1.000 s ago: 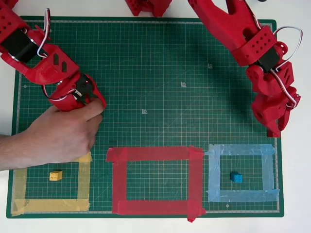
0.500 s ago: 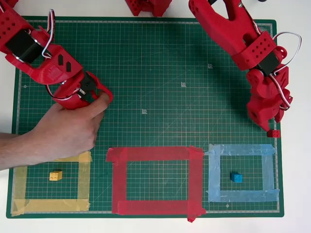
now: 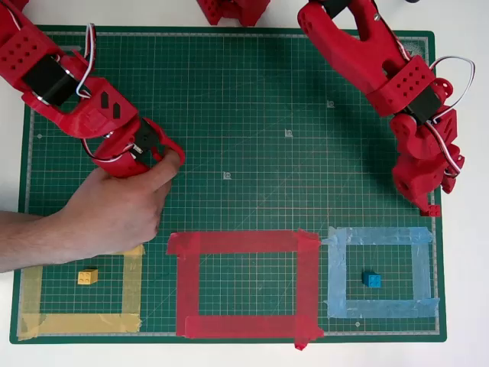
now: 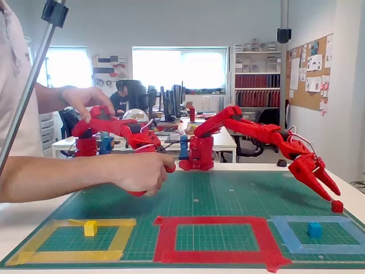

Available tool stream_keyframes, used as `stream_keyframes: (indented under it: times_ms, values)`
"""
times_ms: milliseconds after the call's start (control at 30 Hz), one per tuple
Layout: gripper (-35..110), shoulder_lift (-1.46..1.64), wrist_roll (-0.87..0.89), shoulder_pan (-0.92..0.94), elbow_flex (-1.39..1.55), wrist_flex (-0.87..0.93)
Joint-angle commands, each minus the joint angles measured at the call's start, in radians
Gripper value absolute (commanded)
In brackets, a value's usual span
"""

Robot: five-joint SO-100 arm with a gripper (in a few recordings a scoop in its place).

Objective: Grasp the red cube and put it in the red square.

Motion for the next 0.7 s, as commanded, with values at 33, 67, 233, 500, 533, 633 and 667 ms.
stream_keyframes:
  times_ms: [33, 67, 233, 500, 533, 633, 667]
  values:
    - [21, 0.034, -0.012, -0.029, -0.075, 0.021]
    - [21, 0.031, -0.012, -0.029, -0.078, 0.021]
    - [21, 0.012, -0.015, -0.023, -0.104, 0.020]
    - [21, -0.026, -0.014, -0.015, -0.152, 0.014]
    - [21, -0.037, -0.017, -0.014, -0.164, 0.014]
    - [21, -0.054, -0.017, -0.012, -0.192, 0.014]
    - [21, -0.057, -0.018, -0.012, -0.195, 0.014]
